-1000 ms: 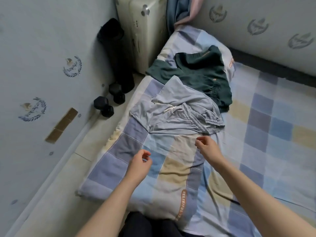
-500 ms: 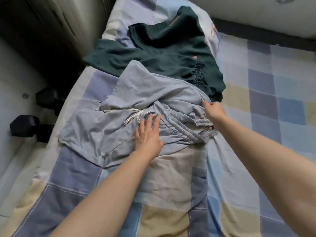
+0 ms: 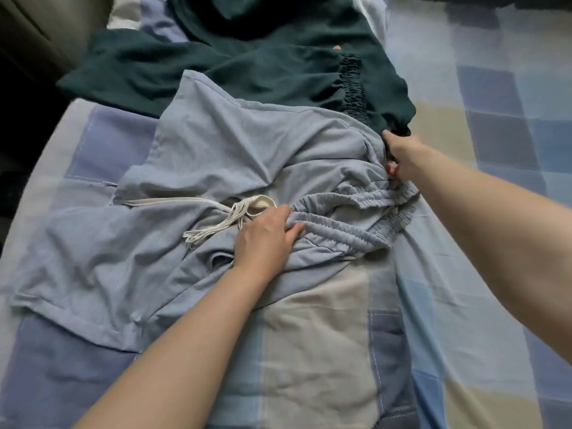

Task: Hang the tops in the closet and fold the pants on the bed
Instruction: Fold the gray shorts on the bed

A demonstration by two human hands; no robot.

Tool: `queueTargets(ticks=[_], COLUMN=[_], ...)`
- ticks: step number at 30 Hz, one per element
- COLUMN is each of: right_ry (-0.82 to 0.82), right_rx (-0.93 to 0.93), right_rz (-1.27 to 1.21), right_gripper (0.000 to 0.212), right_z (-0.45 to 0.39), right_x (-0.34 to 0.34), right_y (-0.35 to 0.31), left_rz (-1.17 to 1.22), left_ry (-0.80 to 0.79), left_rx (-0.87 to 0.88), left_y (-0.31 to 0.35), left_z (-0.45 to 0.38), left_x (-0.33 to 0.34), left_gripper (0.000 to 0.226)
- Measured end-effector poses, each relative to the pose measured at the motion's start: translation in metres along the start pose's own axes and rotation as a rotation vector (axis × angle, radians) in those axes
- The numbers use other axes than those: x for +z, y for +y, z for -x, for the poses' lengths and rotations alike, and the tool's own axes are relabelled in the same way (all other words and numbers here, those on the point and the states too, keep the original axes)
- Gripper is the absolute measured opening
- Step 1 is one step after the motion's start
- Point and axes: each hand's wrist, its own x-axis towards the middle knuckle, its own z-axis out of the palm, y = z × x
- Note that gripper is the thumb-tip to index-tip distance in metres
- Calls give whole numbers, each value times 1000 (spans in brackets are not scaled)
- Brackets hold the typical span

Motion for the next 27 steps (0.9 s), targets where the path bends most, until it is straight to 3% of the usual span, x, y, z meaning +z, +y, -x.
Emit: queueTargets(ticks=[4, 7, 12, 18, 20, 23, 25, 27], right_ry=[-59, 65, 183, 177, 216, 112, 64, -16], right_rx=[18, -33, -371, -259, -332, -436, -439, -388], right_rz=[-98, -135, 123, 211, 317, 397, 339, 205], right_gripper=[54, 58, 30, 32, 32, 29, 21, 27], right_z=[1, 12, 57, 137, 174, 249, 296, 352], right_x=[3, 6, 12, -15, -26, -41, -45, -52], right_y=[-5, -10, -17, -44, -57, -67, -66, -57], left_rz=[8, 65, 226, 274, 276, 311, 349, 372], left_ry=[35, 40, -121, -114, -71, -74, -104, -145], left_rx=[58, 14, -142, -178, -188, -233, -247, -271], left_y=[-5, -6, -4, 13, 18, 25, 28, 37], left_z=[42, 69, 109, 161, 186, 228, 253, 283], left_x=[0, -3, -18, -86, -118, -174, -201, -234], left_gripper=[32, 33, 42, 46, 47, 42, 36, 40])
